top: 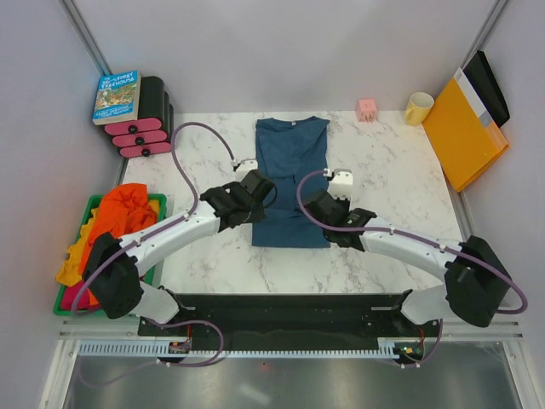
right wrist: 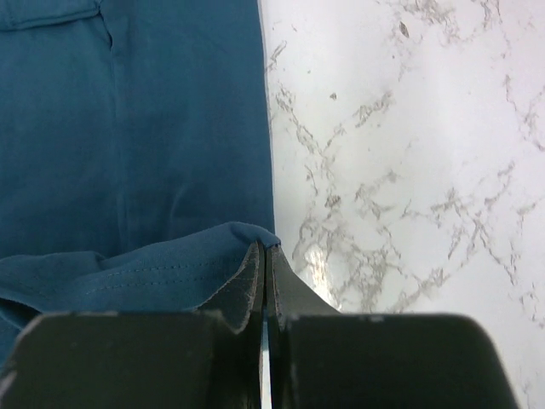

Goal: Fold and stack the t-shirts
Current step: Fold the folded rectangular tshirt in 1/3 of the way

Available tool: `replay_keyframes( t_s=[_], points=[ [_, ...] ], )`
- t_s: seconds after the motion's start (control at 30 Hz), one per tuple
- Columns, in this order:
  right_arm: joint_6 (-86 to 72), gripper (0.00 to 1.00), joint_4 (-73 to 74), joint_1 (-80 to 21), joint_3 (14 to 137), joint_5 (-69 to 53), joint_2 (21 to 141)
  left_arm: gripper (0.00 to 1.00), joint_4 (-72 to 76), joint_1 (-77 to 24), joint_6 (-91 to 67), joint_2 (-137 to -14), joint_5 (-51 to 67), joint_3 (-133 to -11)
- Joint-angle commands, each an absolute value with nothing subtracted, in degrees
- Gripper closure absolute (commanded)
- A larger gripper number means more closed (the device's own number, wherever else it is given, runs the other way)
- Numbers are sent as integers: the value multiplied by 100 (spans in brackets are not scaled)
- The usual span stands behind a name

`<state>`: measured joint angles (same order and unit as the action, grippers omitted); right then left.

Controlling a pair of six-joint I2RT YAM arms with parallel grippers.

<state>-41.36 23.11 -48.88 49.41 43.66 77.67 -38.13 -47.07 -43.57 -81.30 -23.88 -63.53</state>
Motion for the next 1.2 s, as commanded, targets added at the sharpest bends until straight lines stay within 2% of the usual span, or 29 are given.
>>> replay_keyframes(
  t_s=[0.0,0.43,1.17],
  points=[
    [-3542,100,1679,-4483,5466,4035,8208,98,-3367,-4325,-3578,-8551,-2382,-6881],
    [-3252,100,1239,-3867,6231,3612,9782,98,-3050,-3797,-3305,-10265,-1916,-7840],
    [-3015,99,1028,-3296,6986,3270,10679,98,-3058,-3322,-3041,-11320,-1740,-8894]
  ],
)
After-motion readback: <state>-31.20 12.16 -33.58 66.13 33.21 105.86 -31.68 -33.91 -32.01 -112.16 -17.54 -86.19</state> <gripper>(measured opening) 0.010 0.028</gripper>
